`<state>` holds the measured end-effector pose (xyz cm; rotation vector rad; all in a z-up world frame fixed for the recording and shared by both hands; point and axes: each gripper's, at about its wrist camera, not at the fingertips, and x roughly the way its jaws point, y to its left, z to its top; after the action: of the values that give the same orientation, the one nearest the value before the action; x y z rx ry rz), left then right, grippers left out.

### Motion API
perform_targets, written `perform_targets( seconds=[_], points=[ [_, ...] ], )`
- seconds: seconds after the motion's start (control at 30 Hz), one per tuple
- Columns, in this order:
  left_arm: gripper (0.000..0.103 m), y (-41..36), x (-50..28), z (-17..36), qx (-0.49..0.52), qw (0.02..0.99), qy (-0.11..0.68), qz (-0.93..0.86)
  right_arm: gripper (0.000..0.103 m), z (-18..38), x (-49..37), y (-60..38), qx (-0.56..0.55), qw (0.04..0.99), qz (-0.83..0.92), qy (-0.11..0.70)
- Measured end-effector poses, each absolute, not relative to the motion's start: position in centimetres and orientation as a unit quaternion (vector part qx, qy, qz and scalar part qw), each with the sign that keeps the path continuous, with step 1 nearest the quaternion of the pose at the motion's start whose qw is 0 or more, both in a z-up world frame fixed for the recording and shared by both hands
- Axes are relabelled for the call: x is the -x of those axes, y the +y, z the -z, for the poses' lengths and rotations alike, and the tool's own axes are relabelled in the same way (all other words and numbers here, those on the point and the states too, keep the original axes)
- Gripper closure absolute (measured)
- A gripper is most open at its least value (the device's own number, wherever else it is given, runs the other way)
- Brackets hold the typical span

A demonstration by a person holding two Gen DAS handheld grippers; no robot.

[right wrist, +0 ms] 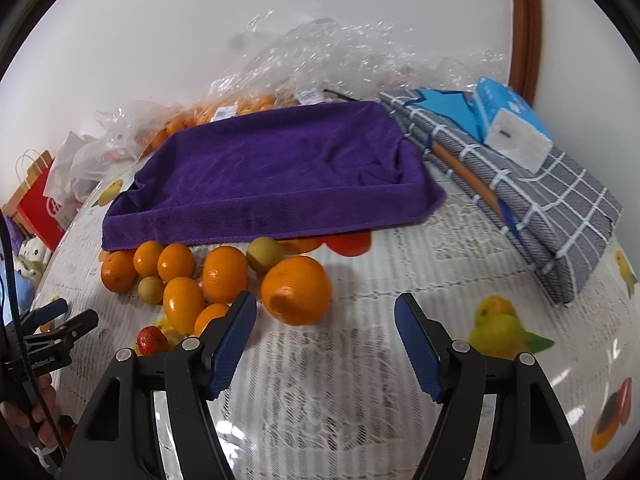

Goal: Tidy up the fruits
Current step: 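Reach the right tool to a large orange and close on it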

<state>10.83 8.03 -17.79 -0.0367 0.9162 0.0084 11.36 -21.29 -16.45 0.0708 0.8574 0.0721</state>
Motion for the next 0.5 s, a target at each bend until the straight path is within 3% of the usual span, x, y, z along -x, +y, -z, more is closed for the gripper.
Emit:
perform_targets(
  seconds=[0.33,0.5],
  points=[
    [0.006,7.9,-10.7,17.8,0.011,0.896,0.443,0.010,0.033,18.3,-13.0,-19.8,-0.007,0.900,-0.015,0.436],
    [0.005,7.6,-10.7,17.8,0.005,0.896,0.444,0.015,0.040,18.9,-13.3,-19.8,-0.016,0.900,-0.002,0.436]
  ],
)
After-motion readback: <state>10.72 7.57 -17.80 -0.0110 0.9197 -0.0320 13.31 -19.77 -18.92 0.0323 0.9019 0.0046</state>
